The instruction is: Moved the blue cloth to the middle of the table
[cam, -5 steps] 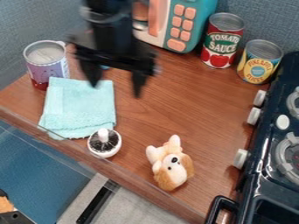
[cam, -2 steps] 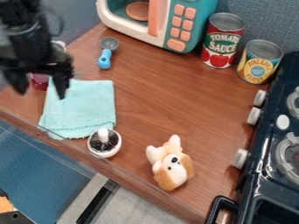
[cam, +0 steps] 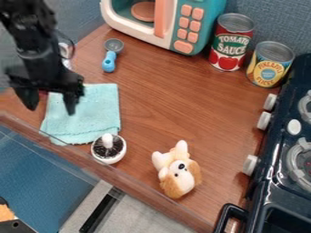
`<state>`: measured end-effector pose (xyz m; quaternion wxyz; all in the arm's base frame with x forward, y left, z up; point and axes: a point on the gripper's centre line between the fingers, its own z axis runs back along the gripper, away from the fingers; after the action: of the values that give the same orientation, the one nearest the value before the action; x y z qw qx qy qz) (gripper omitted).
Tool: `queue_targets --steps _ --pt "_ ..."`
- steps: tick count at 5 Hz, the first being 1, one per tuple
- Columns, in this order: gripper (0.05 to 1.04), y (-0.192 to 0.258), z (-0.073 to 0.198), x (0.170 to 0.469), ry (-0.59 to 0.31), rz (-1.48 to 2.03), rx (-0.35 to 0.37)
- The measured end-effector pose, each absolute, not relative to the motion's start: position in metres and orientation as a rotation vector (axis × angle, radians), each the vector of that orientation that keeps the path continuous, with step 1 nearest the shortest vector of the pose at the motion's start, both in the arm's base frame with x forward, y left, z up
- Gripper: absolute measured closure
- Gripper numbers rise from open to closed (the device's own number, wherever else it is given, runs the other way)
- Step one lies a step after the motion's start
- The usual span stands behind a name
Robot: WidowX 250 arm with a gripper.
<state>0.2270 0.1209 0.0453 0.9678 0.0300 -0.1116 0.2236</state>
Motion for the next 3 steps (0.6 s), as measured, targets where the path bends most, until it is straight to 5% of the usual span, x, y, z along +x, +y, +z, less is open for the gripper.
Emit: queue_targets --steps 3 --pt "0.082 0.07 0.028 0.266 -0.176 0.377 0.01"
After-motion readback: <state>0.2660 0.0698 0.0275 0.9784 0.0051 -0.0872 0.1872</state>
